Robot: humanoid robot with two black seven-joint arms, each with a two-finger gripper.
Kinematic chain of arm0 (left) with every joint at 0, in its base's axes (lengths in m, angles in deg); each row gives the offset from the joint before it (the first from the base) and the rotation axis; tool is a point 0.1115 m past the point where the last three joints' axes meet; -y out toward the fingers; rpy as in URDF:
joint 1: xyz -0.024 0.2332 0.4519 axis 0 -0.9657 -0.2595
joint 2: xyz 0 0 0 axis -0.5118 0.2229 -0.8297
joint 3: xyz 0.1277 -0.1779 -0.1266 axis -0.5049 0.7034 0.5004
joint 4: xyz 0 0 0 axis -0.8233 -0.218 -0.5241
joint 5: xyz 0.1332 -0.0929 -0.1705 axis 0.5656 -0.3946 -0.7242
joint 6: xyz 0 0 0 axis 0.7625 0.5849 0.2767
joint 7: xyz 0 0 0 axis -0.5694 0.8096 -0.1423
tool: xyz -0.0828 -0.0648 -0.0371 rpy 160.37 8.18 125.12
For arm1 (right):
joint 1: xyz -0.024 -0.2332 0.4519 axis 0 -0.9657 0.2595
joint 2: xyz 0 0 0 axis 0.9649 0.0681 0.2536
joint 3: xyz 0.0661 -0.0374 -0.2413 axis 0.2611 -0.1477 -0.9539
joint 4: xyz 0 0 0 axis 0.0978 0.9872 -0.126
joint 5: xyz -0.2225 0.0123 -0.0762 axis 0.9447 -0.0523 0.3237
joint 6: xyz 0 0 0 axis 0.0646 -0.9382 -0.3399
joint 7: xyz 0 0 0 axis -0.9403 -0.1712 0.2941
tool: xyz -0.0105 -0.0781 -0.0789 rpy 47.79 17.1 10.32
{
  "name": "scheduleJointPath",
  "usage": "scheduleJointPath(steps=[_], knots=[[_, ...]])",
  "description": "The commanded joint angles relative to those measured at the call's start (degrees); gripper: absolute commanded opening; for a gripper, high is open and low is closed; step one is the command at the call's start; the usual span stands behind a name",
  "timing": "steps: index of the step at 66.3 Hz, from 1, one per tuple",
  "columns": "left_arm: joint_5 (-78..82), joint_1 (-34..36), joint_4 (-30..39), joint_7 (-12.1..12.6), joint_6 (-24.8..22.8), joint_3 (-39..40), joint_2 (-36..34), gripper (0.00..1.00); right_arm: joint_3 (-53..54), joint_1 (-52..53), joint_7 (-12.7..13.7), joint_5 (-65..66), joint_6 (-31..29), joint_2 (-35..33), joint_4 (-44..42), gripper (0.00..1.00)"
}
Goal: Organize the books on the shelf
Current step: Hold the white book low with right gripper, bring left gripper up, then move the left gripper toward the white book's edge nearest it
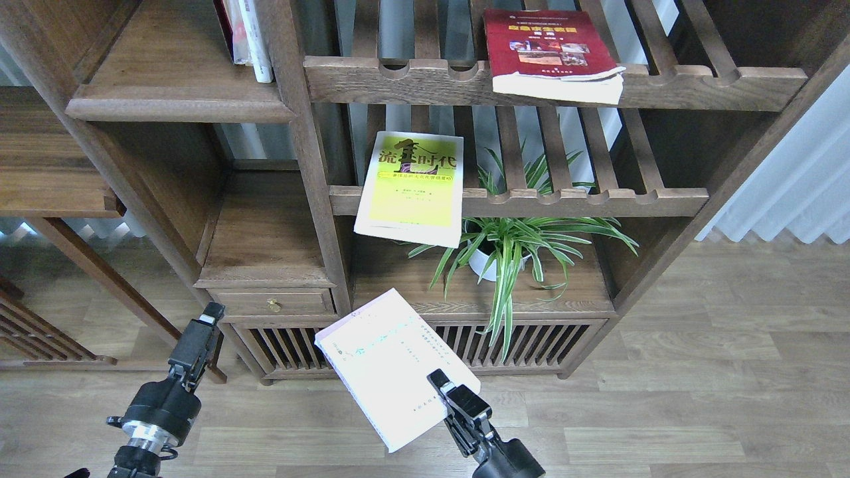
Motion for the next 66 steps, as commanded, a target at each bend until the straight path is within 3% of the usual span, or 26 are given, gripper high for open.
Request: scheduleJointPath(steps=[1,42,66], knots=[[-0.1,-2.1,3.0,1.3,0.0,2.1,2.0,1.0,0.0,0.1,0.0,0.0,0.0,0.5,-0.4,0.04],[-3.1,-10.4,5.6,2.4,0.0,13.2,17.0,1.0,2.1,1.1,-0.1,-0.3,0.0,0.7,-0.6,0.04],[-13.4,-10.1,5.2,2.6,0.0,14.3,15.2,1.0,2.4,1.4,-0.2,-0.3,0.0,0.6,-0.6,0.04]])
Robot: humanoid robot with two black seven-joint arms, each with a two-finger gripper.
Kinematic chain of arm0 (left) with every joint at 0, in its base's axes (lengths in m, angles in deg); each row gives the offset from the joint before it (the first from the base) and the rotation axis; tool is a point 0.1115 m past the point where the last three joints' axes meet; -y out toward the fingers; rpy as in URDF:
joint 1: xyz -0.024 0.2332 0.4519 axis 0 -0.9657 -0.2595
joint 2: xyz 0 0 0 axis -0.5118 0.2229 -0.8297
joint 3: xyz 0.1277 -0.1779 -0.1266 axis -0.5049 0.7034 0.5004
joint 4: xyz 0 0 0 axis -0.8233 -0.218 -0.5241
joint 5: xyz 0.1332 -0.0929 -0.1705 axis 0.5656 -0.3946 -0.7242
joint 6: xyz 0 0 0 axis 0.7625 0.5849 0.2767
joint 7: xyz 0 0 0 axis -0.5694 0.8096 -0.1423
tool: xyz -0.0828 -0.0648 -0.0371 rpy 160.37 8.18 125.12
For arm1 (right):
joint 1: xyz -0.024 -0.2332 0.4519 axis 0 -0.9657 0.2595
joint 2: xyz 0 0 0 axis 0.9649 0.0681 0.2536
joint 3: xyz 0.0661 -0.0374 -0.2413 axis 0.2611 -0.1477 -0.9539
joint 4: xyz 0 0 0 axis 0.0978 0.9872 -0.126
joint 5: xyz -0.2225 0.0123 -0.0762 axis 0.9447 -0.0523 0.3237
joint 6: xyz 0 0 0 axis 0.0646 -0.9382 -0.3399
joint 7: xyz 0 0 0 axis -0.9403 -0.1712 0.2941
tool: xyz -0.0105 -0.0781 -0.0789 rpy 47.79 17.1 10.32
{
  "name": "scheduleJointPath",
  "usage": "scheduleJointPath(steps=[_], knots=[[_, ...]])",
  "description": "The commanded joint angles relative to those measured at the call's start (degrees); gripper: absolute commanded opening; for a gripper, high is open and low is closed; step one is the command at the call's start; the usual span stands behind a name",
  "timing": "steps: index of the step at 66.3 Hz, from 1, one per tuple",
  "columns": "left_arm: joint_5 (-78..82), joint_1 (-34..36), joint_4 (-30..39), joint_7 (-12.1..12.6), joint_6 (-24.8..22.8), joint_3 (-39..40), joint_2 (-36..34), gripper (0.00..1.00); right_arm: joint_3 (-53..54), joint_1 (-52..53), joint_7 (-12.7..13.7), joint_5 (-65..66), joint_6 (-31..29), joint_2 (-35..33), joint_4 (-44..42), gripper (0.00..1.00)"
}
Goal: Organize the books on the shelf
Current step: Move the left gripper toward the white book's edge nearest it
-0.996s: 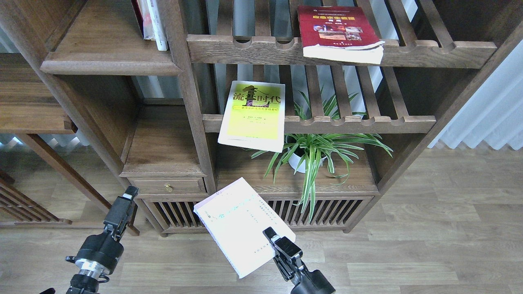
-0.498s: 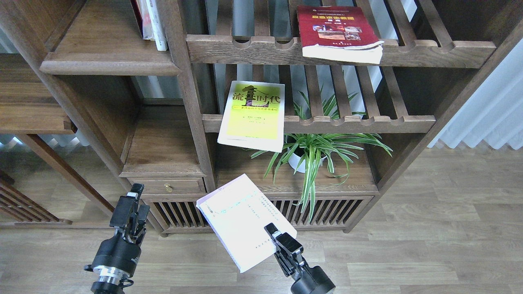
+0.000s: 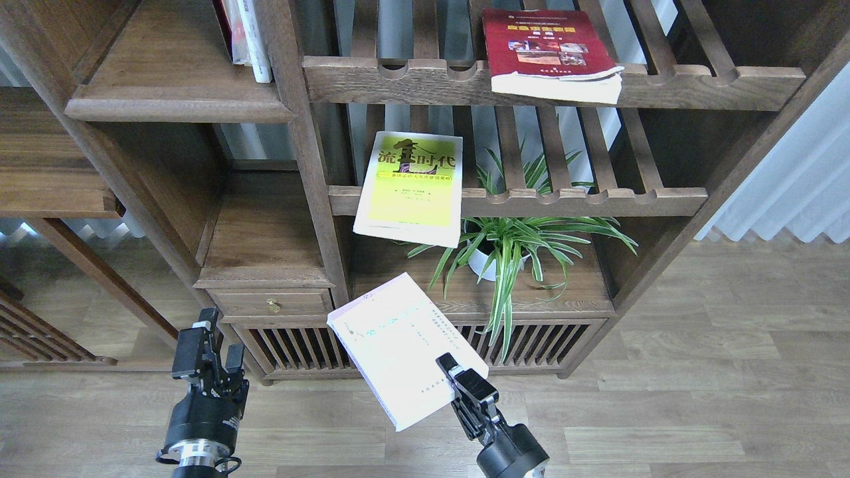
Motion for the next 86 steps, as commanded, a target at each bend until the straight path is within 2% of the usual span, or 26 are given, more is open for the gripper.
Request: scheduleJointPath(steps=[1,7,8,17,28,44,59,72,76,86], knots=[[-4.1,0.5,0.0,0.1,0.0,-0.2,-2.2,1.0,0.2,0.1,0.0,0.0,0.0,0.0,0.0,0.04],[-5.2,1.7,0.0,0.7,0.0,-1.5,-5.5,1.0,0.2,0.3,0.0,0.0,0.0,-0.1,0.0,0.04],[-5.4,3.0,0.0,2.4,0.0,-4.2,-7.7,1.0,0.2,0.5,0.1,0.0,0.0,-0.3,0.0,0.04],[-5.4,4.0,0.0,5.4,0.0,-8.8,-10.9,1.0,0.1,0.6,0.1,0.0,0.0,-0.4,0.0,0.04],[-5.2,6.9,-0.2,5.4,0.0,-10.6,-13.1,1.0,0.2,0.6,0.1,0.0,0.0,-0.6,0.0,0.04],[-4.8,8.7,-4.9,4.8,0.0,-8.9,-11.6,1.0,0.1,0.6,0.1,0.0,0.0,-0.3,0.0,0.04],[-0.5,10.7,-5.4,4.8,0.0,-9.1,-11.8,1.0,0.1,0.9,0.1,0.0,0.0,-0.6,0.0,0.04],[-0.1,12.9,-4.9,6.3,0.0,-9.6,-13.3,1.0,0.1,1.2,0.1,0.0,0.0,-0.6,0.0,0.04],[0.1,13.5,-4.8,8.2,0.0,-9.6,-13.3,1.0,0.2,1.2,0.1,0.0,0.0,-0.8,0.0,0.04],[0.4,14.6,-4.8,18.2,0.0,-8.9,-14.7,1.0,0.8,1.2,0.1,0.0,0.0,-0.8,0.0,0.04]])
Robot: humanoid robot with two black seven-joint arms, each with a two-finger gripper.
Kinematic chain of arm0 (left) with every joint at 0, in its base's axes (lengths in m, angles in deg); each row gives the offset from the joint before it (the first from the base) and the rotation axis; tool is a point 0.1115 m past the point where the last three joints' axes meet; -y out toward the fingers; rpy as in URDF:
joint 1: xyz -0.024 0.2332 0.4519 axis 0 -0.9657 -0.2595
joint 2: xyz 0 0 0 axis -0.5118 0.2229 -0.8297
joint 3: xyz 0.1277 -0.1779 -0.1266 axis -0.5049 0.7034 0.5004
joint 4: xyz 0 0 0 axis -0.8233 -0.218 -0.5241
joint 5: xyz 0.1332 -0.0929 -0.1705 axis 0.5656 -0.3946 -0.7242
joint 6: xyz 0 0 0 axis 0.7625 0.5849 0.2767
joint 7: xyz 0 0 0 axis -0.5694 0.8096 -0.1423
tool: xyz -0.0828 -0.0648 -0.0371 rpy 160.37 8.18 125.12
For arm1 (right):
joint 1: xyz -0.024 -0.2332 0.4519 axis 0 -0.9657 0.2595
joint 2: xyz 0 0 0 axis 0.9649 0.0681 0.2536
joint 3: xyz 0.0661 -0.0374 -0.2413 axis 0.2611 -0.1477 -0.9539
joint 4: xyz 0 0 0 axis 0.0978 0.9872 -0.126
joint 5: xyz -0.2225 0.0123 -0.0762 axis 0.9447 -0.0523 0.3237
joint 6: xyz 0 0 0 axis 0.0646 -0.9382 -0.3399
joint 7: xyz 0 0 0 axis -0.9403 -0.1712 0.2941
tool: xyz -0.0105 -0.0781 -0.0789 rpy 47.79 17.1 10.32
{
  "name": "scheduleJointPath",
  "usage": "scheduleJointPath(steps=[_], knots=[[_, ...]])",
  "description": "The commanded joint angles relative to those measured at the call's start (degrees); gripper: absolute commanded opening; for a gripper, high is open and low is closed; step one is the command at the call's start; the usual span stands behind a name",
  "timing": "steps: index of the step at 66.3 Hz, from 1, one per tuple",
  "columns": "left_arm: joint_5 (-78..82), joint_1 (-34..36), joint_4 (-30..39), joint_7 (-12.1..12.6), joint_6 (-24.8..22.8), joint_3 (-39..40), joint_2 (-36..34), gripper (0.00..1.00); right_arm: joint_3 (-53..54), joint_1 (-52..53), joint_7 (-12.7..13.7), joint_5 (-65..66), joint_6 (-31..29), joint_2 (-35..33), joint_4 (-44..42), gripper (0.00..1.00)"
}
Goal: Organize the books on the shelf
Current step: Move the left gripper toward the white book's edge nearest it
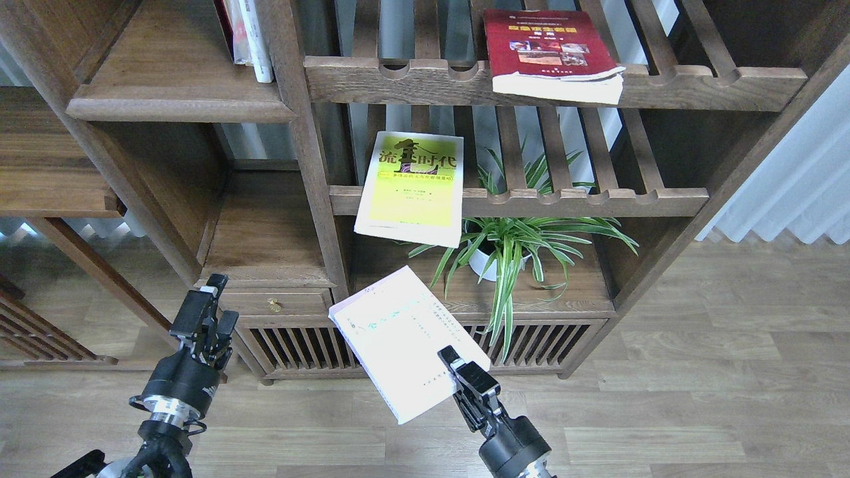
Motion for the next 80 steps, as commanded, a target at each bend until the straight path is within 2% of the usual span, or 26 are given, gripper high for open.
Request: scheduleJointPath(steps=[1,2,7,10,11,12,14,15,17,18,19,22,25,41,57,68,80], knots=[[0.2,0.7,0.0,7.2,0.0,0.5,-1.1,1.0,0.7,0.0,0.0,0.0,0.0,0.0,0.0,0.04],[0.2,0.8,0.0,8.8,0.0,0.6,-1.4,1.0,0.9,0.0,0.0,0.0,0.0,0.0,0.0,0.04],[0.2,0.8,0.0,13.0,0.0,0.7,-1.9,1.0,1.0,0.2,0.0,-0.1,0.0,0.0,0.0,0.04],[0.2,0.8,0.0,17.1,0.0,0.8,-2.3,1.0,1.0,0.3,0.0,-0.1,0.0,0.0,0.0,0.04],[0.2,0.8,0.0,17.7,0.0,0.8,-2.3,1.0,1.1,0.3,-0.1,0.0,0.0,0.0,0.0,0.04],[0.2,0.8,0.0,19.7,0.0,0.8,-2.5,1.0,1.2,0.4,-0.1,-0.1,0.0,0.0,0.0,0.04],[0.2,0.8,0.0,21.4,0.0,0.8,-2.6,1.0,1.2,0.4,-0.1,-0.1,0.0,0.0,0.0,0.04],[0.2,0.8,0.1,23.8,0.0,0.8,-2.7,1.0,1.4,0.4,-0.1,-0.1,0.0,0.0,0.0,0.04],[0.2,0.8,0.1,25.5,0.0,0.8,-2.8,1.0,1.6,0.4,-0.1,-0.2,0.0,0.0,0.0,0.04],[0.2,0.7,0.1,30.0,0.0,0.8,-2.9,1.0,2.3,0.5,-0.1,-0.2,0.0,0.0,0.0,0.04],[0.2,0.7,0.1,31.8,0.0,0.8,-3.0,1.0,2.4,0.5,-0.1,-0.2,0.0,0.0,0.0,0.04],[0.2,0.6,0.1,34.9,0.0,1.1,-3.0,1.0,2.4,0.5,-0.1,-0.2,0.0,0.0,0.0,0.04],[0.2,0.5,0.1,36.2,0.0,1.6,-3.0,1.0,2.4,0.5,-0.1,-0.3,0.0,0.0,0.0,0.04],[0.2,-0.1,-0.1,36.5,0.0,4.5,-3.1,1.0,2.4,0.6,-0.1,-0.4,0.0,0.0,0.0,0.04],[0.3,-0.7,-0.2,36.5,0.0,3.8,-3.1,1.0,2.4,0.7,-0.1,-0.4,0.0,0.0,0.0,0.04],[6.3,-1.2,-0.4,37.4,0.0,4.6,-6.4,1.0,2.4,1.0,-0.1,-0.3,0.0,0.0,0.0,0.04],[8.8,-1.6,-0.6,37.5,0.0,5.8,-6.5,1.0,2.4,1.0,-0.1,-0.3,0.0,0.0,0.0,0.04]])
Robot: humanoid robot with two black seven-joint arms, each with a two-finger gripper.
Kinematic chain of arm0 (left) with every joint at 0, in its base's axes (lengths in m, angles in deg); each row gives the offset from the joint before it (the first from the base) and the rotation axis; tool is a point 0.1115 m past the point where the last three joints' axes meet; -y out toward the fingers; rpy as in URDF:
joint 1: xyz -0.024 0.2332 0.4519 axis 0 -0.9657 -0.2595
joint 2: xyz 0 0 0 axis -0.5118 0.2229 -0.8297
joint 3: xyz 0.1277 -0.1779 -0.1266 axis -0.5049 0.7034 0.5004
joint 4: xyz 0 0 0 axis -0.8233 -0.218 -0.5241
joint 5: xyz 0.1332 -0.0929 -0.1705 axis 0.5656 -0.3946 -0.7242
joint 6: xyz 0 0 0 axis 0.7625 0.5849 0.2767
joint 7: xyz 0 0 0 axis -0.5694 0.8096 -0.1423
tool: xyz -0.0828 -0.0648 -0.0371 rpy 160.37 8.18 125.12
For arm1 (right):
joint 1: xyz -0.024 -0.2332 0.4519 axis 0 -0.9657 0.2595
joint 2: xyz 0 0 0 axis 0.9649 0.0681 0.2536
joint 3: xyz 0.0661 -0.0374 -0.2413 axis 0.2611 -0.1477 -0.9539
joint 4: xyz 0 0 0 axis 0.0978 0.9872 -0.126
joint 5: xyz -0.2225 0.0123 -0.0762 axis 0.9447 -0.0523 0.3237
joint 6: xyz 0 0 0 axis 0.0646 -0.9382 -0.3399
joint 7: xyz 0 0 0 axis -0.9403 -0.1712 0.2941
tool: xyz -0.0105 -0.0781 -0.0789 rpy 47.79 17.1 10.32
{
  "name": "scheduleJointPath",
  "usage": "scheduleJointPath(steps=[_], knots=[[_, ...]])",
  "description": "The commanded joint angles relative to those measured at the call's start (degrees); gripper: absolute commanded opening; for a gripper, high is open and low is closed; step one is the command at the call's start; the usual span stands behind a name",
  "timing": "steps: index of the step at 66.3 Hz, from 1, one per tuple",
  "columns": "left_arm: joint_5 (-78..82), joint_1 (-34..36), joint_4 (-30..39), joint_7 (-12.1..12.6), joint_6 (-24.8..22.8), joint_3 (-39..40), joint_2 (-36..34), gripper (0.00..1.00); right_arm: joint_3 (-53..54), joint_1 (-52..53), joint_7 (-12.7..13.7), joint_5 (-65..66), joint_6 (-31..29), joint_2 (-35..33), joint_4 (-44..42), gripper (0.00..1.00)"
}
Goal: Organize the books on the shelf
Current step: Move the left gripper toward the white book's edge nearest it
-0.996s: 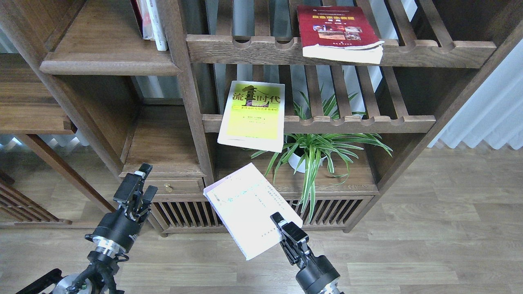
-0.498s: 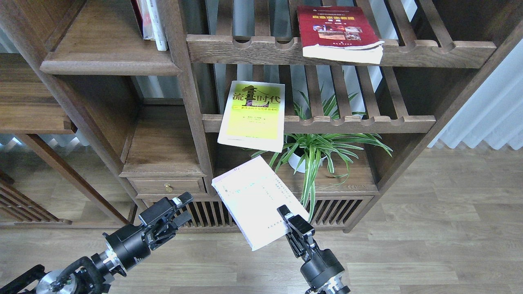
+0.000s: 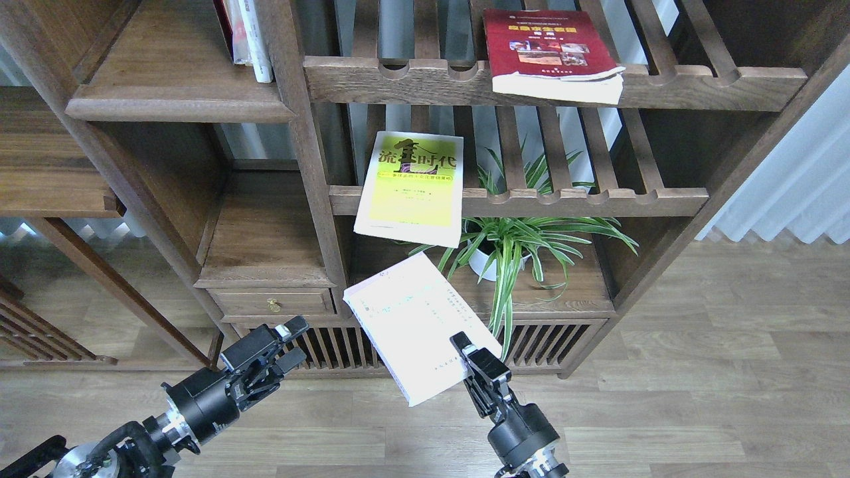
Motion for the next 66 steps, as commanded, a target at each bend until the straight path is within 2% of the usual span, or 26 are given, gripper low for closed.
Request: scheduleJointPath(steps=[1,20,31,66], knots=[[1.2,-0.3,-0.1,0.0,0.0,0.6,-0.2,1.0,0.0,0.0,0.0,0.1,0.0,0.0,0.0,0.04],[0.9,-0.4,-0.2,0.0,0.0,-0.1,1.0,1.0,0.0,-0.1,0.1,0.1,0.0,0.4,0.0,0.04],[0.8,-0.4,-0.5,-0.5,0.0,0.0,5.6,1.0,0.0,-0.1,0.1,0.1,0.0,0.8,0.0,0.04],[1.9,-1.1,-1.9,-0.2,0.0,-0.3,7.2,1.0,-0.1,0.1,0.2,0.1,0.0,1.2,0.0,0.04]])
